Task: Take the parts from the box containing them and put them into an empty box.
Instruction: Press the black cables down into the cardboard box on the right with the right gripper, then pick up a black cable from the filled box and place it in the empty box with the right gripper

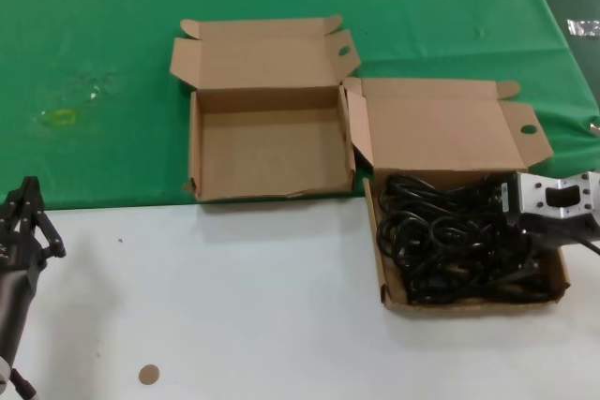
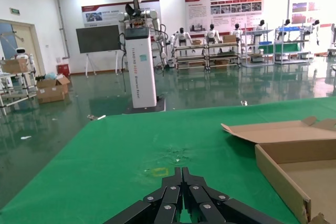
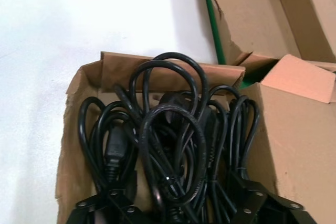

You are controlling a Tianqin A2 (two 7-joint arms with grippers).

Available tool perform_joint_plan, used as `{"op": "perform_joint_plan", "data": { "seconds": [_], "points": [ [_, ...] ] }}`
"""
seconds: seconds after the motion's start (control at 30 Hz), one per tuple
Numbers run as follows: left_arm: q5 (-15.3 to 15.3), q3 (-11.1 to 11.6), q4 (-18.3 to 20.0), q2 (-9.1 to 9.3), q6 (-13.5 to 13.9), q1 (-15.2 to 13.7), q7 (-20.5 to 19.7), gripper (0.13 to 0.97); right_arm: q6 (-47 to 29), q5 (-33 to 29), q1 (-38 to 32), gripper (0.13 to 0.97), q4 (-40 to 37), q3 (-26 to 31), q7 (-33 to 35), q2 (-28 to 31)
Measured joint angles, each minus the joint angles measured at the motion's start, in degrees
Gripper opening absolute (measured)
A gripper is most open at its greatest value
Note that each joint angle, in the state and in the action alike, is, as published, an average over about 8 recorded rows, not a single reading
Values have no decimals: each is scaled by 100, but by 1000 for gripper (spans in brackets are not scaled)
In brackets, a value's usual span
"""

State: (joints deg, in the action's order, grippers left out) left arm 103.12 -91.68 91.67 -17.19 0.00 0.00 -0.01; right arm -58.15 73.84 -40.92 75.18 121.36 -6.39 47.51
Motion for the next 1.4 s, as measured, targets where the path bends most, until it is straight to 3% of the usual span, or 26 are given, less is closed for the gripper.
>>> {"op": "perform_joint_plan", "data": {
  "seconds": [0.53,0.67,0.93,1.4],
  "points": [
    [0,0,0,0,0,0,0,152,-147,-200,46,370,-66,-133,64,-150],
    [0,0,0,0,0,0,0,152,-182,-238,23,370,-63,-155,57,-192],
    [-1,0,0,0,0,0,-2,152,-379,-237,-40,236,78,-218,-43,-144],
    [-2,0,0,0,0,0,-3,152,-601,-514,-802,222,121,-287,-456,-406]
  ]
}}
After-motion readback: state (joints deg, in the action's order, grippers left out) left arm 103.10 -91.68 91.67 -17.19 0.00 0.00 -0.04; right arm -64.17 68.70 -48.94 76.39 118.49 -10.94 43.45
